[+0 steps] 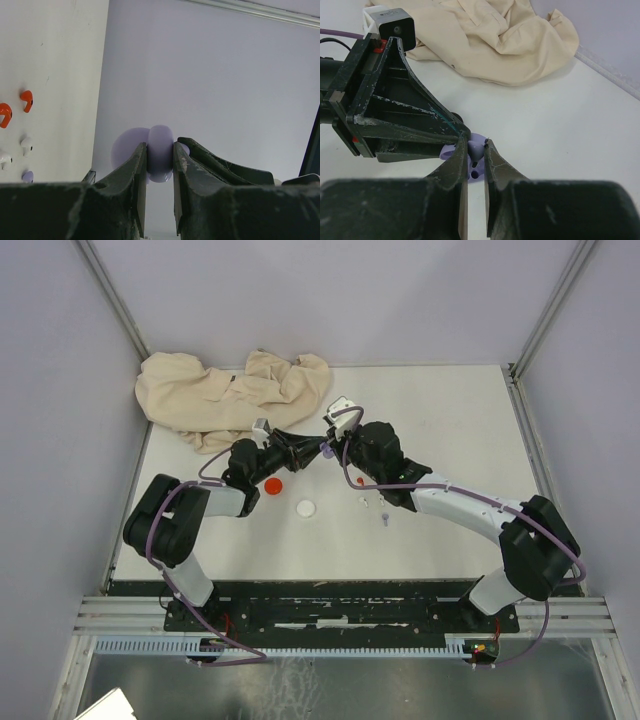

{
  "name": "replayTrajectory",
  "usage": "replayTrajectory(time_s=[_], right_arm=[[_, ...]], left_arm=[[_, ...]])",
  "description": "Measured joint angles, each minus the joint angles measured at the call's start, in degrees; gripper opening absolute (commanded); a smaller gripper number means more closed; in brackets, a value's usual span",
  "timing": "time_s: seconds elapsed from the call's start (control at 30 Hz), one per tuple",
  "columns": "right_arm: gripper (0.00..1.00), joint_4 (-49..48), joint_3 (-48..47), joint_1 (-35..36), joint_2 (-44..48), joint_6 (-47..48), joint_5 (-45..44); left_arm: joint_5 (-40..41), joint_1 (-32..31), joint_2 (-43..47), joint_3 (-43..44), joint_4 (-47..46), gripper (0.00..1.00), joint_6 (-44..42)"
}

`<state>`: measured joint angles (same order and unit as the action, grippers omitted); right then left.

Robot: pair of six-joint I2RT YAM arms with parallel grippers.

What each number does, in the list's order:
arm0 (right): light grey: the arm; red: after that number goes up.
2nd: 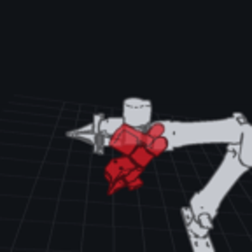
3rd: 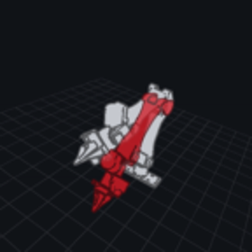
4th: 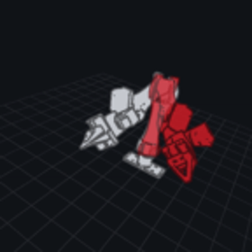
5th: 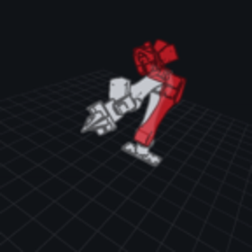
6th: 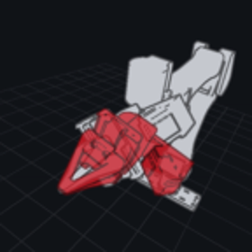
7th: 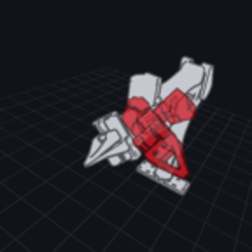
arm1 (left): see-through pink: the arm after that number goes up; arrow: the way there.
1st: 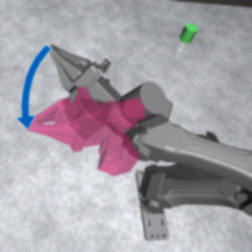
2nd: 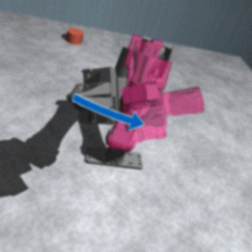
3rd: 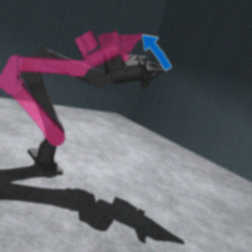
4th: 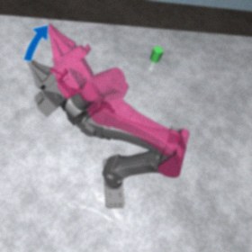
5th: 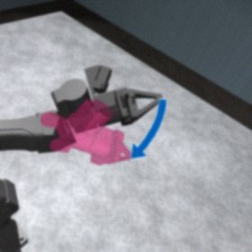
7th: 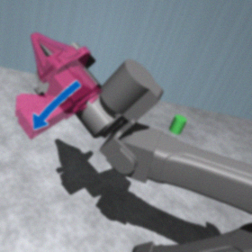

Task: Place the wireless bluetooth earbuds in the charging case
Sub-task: Place the earbud in the charging case.

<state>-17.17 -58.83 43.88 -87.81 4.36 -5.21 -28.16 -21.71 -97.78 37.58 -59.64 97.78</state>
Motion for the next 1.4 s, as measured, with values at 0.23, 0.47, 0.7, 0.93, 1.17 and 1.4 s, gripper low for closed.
replayTrajectory(time_s=[0.23, 0.47, 0.7, 0.93, 1.17, 1.4], right_arm=[[0.06, -0.4, 0.6, 0.0, 0.2, 0.0, 0.1], [0.06, -0.4, 1.3, 0.0, 1.0, 0.0, 0.2], [0.07, -0.3, 1.6, 0.0, 1.5, 0.0, 0.2], [0.07, -0.2, 1.9, 0.0, 1.5, 0.0, 0.2], [0.07, 0.0, 2.1, 0.0, 1.5, 0.0, 0.2], [0.07, 0.0, 2.1, 0.0, 1.5, 0.0, 0.2]], left_arm=[[-0.2, 0.0, 0.0, 0.0, 0.4, 0.03, 0.0], [-0.5, 0.0, -0.1, 0.0, 0.4, 0.03, 0.0], [-0.5, 0.0, -0.3, 0.4, 0.3, 0.03, 0.0], [-0.5, 0.0, -1.5, 1.0, -0.1, 0.03, 0.0], [-0.6, 0.0, -2.0, 1.0, -0.6, 0.03, 0.2], [-0.8, 0.0, -2.0, 1.0, -0.6, 0.03, 0.4]])
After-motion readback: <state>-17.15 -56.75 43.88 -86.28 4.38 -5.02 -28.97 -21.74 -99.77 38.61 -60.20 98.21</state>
